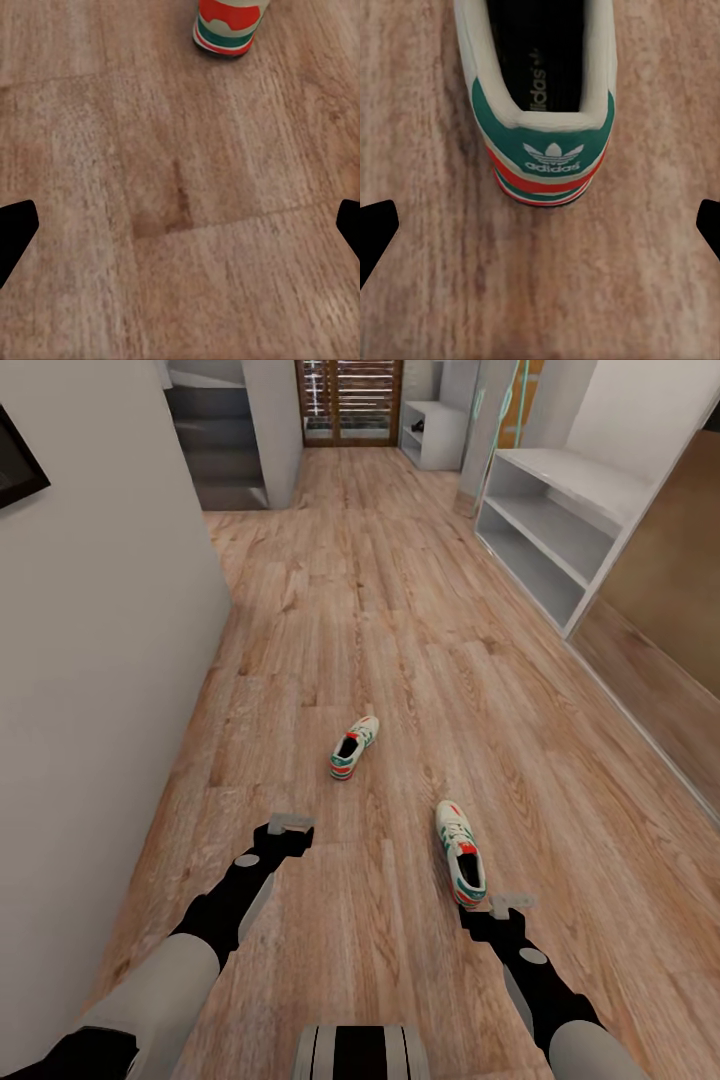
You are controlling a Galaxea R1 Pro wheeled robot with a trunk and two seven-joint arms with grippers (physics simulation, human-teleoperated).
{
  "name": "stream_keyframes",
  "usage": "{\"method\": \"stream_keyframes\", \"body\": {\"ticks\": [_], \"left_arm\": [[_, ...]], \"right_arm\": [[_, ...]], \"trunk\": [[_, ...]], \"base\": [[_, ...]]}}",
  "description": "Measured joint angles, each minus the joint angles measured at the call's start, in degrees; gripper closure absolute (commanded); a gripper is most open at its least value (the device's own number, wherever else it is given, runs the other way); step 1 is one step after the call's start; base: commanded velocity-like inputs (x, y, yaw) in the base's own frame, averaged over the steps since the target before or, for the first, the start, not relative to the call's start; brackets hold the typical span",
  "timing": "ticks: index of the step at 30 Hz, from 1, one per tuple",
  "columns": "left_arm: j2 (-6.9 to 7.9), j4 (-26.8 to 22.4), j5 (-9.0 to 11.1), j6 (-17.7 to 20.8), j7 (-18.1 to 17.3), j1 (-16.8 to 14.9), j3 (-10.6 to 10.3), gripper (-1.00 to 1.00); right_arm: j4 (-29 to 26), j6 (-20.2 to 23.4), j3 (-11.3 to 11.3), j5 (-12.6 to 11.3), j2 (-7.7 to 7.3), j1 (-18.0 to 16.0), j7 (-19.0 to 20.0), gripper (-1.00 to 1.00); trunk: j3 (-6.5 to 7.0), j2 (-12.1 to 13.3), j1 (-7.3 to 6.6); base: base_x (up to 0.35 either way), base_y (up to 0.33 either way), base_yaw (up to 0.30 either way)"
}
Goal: Pick up the two gym shoes and the two sandals from the corridor floor and place them onto the hallstand (shoe rack) in the corridor, making sure they are on the rack and not on the floor. Arrange them so the two gym shoes are next to each other and the two sandals are next to each other.
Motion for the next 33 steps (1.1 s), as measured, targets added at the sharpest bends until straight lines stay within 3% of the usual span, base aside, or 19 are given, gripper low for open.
{"method": "stream_keyframes", "body": {"ticks": [33], "left_arm": [[-0.09,0.0,-0.1,-0.3,0.0,-0.1,-0.1,-1.0]], "right_arm": [[-0.1,0.0,-0.1,0.0,-0.03,0.0,-0.1,-1.0]], "trunk": [[0.0,0.0,0.0]], "base": [[0.046,0.003,0.0]]}}
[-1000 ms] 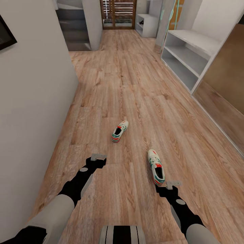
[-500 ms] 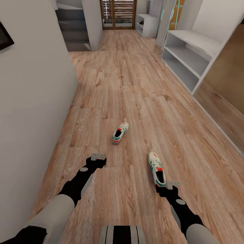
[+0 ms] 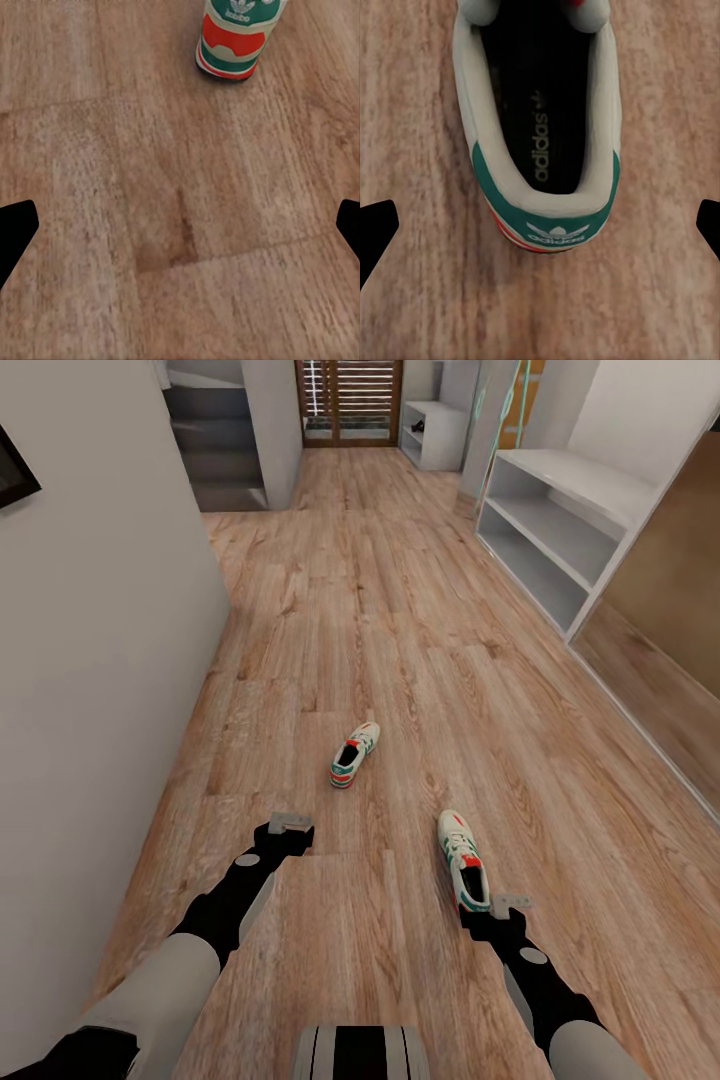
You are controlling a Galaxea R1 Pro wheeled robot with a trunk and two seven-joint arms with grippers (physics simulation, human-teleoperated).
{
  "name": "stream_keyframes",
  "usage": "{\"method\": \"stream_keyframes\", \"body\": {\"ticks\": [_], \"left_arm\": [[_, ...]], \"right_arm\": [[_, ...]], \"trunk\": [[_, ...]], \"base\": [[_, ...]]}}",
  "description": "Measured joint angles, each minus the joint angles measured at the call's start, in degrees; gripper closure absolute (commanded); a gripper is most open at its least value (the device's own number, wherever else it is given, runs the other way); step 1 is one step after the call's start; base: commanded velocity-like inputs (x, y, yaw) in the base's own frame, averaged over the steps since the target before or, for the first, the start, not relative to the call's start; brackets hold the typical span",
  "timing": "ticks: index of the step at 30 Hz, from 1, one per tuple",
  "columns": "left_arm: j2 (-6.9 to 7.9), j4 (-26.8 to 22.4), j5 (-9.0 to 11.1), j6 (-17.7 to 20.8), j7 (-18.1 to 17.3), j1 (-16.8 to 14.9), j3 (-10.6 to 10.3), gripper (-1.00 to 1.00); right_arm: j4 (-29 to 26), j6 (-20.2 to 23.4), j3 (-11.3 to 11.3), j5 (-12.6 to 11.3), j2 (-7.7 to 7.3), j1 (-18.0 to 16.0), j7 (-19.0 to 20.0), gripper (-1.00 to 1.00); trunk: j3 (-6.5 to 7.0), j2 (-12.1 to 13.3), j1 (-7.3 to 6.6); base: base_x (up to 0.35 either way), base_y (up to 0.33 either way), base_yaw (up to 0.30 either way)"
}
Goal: Pick up the two gym shoes and the two sandals from the corridor floor and place them onto the hallstand (shoe rack) in the corridor, making sure they are on the rack and not on the floor. Arrange them so the two gym shoes are next to each other and the two sandals are next to each other.
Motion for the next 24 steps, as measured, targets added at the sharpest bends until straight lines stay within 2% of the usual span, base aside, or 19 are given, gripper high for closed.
{"method": "stream_keyframes", "body": {"ticks": [12,16,17,19,24], "left_arm": [[0.03,-0.1,0.0,0.0,-0.1,0.0,0.0,-1.0],[0.07,-0.1,0.0,0.0,-0.1,0.0,0.0,-1.0],[0.08,-0.1,0.0,0.0,-0.1,0.0,0.0,-1.0],[0.08,-0.1,0.0,0.0,-0.1,0.0,0.0,-1.0],[0.09,-0.1,0.0,-0.1,-0.2,0.0,0.0,-1.0]], "right_arm": [[0.1,-0.4,0.0,0.0,-0.06,0.0,-0.1,-1.0],[0.3,-4.0,0.0,0.1,-0.06,0.1,-0.2,-1.0],[0.3,-6.9,0.0,0.2,-0.06,0.1,-0.1,-1.0],[0.4,-8.7,0.0,0.2,-0.06,0.2,-0.1,-1.0],[0.4,-11.9,0.0,0.3,-0.06,0.2,-0.2,-1.0]], "trunk": [[0.0,0.0,0.0],[0.0,0.0,0.0],[0.0,0.0,0.0],[0.0,0.0,0.0],[-1.1,-0.1,0.13]], "base": [[0.0,0.0,0.0],[0.0,0.0,0.0],[0.0,0.0,0.0],[0.0,0.0,0.0],[0.0,0.0,0.0]]}}
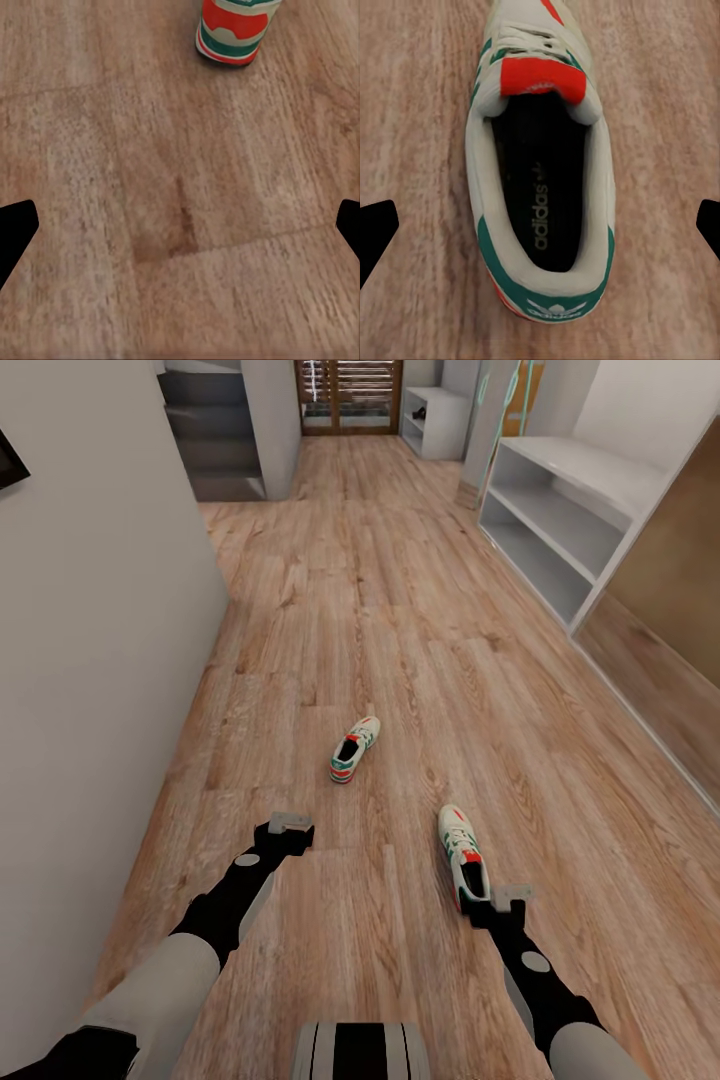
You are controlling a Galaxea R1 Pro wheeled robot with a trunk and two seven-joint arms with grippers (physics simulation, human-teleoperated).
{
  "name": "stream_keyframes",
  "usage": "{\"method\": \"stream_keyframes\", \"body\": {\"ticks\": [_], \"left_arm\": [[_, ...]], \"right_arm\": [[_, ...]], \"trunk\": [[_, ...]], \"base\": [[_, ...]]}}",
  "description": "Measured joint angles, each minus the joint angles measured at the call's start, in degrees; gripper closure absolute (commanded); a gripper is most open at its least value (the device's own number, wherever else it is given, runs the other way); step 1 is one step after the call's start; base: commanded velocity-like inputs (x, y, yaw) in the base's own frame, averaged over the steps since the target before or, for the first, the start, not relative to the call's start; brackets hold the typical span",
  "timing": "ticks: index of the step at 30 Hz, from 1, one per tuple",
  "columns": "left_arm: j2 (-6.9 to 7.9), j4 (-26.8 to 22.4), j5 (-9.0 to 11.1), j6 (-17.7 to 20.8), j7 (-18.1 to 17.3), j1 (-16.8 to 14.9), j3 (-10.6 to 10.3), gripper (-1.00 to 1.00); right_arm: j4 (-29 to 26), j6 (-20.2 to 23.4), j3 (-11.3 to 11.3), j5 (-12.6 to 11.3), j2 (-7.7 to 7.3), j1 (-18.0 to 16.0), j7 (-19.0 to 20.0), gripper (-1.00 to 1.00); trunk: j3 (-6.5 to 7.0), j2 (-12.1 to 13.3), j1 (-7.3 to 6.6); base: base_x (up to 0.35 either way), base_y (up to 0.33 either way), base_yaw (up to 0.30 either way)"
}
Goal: Pick up the two gym shoes and the two sandals from the corridor floor and place them onto the hallstand (shoe rack) in the corridor, making sure they are on the rack and not on the floor. Arrange them so the two gym shoes are next to each other and the two sandals are next to each other.
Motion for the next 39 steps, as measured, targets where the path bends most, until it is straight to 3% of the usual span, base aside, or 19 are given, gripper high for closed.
{"method": "stream_keyframes", "body": {"ticks": [7,15,32,39], "left_arm": [[0.0,0.0,0.0,0.0,0.0,0.0,0.0,-1.0],[-0.04,0.0,0.0,0.0,0.0,0.0,0.0,-1.0],[-0.06,-0.1,0.0,0.0,0.0,0.0,-0.1,-1.0],[-0.09,-0.9,0.0,0.0,0.0,0.0,0.0,-1.0]], "right_arm": [[0.0,-0.6,0.0,0.0,0.0,0.0,0.0,-1.0],[0.0,-0.7,0.0,0.0,0.0,0.0,0.0,-1.0],[0.0,-0.7,-0.1,-0.1,0.0,0.0,0.1,-1.0],[-0.1,-0.7,-0.1,-0.1,0.0,0.0,0.0,-1.0]], "trunk": [[-1.55,-0.1,0.18],[-1.56,-0.1,0.18],[-5.32,-0.3,0.62],[-5.33,-0.3,0.61]], "base": [[0.0,0.0,0.0],[0.0,0.0,0.0],[0.0,0.0,0.0],[0.0,0.0,0.0]]}}
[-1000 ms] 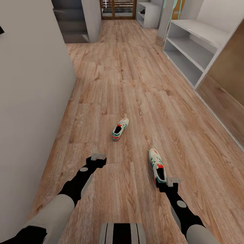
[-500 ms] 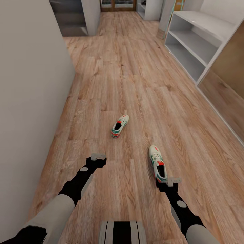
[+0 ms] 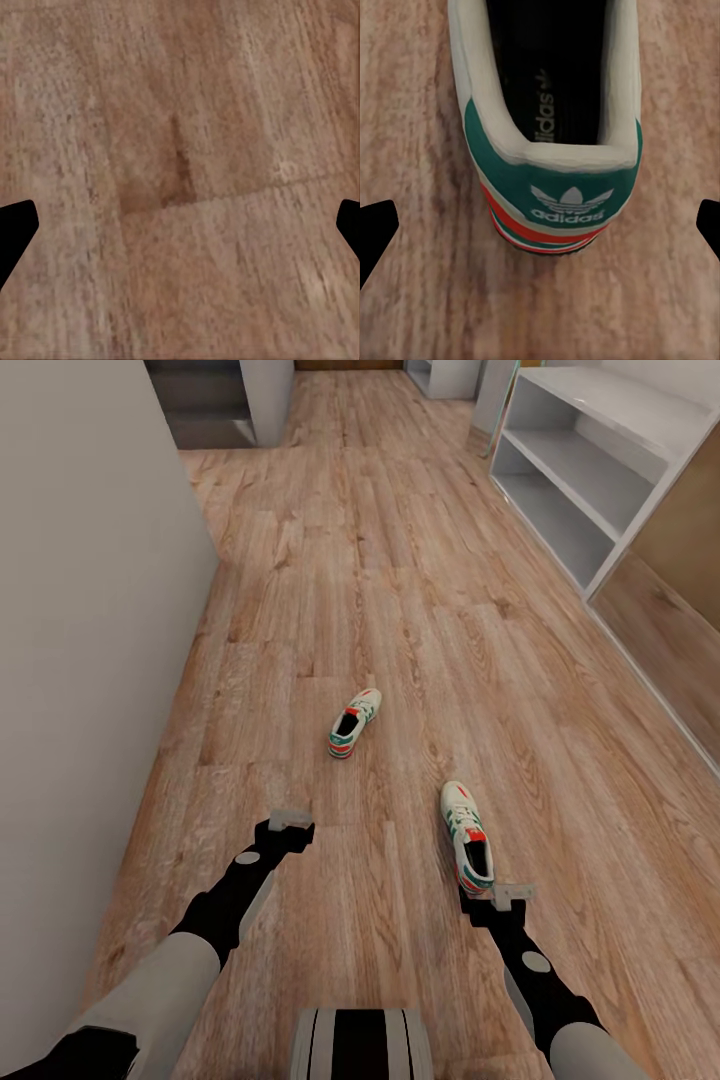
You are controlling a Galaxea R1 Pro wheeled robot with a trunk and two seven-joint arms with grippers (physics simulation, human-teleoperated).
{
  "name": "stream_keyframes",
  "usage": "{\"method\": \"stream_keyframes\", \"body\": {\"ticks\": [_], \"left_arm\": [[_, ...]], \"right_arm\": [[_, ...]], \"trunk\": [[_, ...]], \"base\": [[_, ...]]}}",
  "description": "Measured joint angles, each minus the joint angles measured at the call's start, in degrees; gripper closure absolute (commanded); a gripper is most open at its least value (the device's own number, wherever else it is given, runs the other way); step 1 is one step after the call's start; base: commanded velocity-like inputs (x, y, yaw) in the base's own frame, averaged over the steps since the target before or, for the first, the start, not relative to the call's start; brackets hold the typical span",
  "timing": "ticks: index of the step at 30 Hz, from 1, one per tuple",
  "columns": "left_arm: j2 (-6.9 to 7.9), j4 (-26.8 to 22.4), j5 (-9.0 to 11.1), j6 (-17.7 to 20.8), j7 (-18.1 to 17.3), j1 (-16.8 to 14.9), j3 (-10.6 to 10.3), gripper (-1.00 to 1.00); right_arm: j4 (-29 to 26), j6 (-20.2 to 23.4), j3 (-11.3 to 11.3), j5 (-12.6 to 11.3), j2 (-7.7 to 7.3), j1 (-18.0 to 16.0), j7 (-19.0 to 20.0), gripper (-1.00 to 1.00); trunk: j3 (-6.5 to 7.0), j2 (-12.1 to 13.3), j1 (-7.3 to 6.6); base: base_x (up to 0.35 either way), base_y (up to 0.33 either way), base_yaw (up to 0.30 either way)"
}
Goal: Pick up the two gym shoes and the two sandals from the corridor floor and place them onto the hallstand (shoe rack) in the corridor, making sure they are on the rack and not on the floor. Arrange them so the two gym shoes are next to each other and the two sandals are next to each other.
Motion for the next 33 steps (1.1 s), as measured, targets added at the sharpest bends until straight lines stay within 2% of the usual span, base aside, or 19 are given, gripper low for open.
{"method": "stream_keyframes", "body": {"ticks": [33], "left_arm": [[0.0,-0.2,0.0,-0.1,0.1,0.0,0.0,-1.0]], "right_arm": [[0.0,0.0,0.0,0.0,0.0,0.0,0.0,-1.0]], "trunk": [[0.0,0.0,0.0]], "base": [[0.026,0.0,0.0]]}}
